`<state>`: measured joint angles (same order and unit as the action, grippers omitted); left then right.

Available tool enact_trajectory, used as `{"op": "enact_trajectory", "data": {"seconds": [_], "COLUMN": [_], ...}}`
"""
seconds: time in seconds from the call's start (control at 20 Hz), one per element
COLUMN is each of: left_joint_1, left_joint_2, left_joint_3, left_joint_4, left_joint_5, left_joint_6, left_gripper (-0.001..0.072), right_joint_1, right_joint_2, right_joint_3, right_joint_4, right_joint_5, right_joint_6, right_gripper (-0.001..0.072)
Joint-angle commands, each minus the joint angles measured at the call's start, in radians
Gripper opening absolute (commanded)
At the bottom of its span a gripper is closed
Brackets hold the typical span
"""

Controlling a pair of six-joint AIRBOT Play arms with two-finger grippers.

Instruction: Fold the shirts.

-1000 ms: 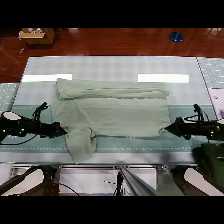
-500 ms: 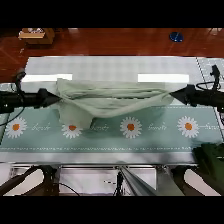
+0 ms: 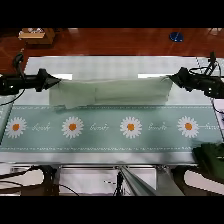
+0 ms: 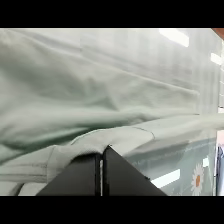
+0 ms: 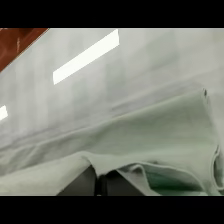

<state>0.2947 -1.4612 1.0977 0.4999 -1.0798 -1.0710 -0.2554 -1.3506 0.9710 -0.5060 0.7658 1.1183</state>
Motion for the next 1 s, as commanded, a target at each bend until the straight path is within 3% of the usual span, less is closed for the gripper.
{"op": "enact_trajectory", "data": {"seconds": [0.0,0.25,0.65,0.7,0.75,0.8,0.85,0.95], "left_joint_1": [-0.027,-0.029,-0.026,-0.025,-0.024,-0.021,-0.013,0.026], "left_joint_2": [-0.167,-0.296,-0.372,-0.383,-0.388,-0.390,-0.388,-0.377], "left_joint_3": [0.146,0.309,0.313,0.313,0.313,0.313,0.313,0.314], "left_joint_4": [-0.006,-0.006,0.024,0.024,0.024,0.026,0.028,0.028], "left_joint_5": [-0.024,-0.047,-0.127,-0.145,-0.159,-0.171,-0.175,-0.202], "left_joint_6": [-0.023,-0.028,-0.042,-0.042,-0.042,-0.042,-0.042,-0.042], "left_gripper": [0.0018,0.0018,0.0025,0.0090,0.0207,0.0345,0.0433,0.0456], "right_joint_1": [0.050,0.051,0.051,0.051,0.051,0.050,0.043,0.021], "right_joint_2": [-0.091,-0.149,-0.218,-0.218,-0.218,-0.218,-0.216,-0.200], "right_joint_3": [0.023,0.034,0.033,0.033,0.033,0.034,0.034,0.051], "right_joint_4": [0.000,-0.008,-0.099,-0.103,-0.104,-0.106,-0.122,-0.232], "right_joint_5": [-0.137,-0.181,-0.137,-0.135,-0.129,-0.117,-0.101,-0.030], "right_joint_6": [-0.016,-0.031,-0.019,-0.019,-0.020,-0.021,-0.027,-0.037], "right_gripper": [0.0025,0.0025,0.0026,0.0027,0.0080,0.0191,0.0259,0.0267]}}
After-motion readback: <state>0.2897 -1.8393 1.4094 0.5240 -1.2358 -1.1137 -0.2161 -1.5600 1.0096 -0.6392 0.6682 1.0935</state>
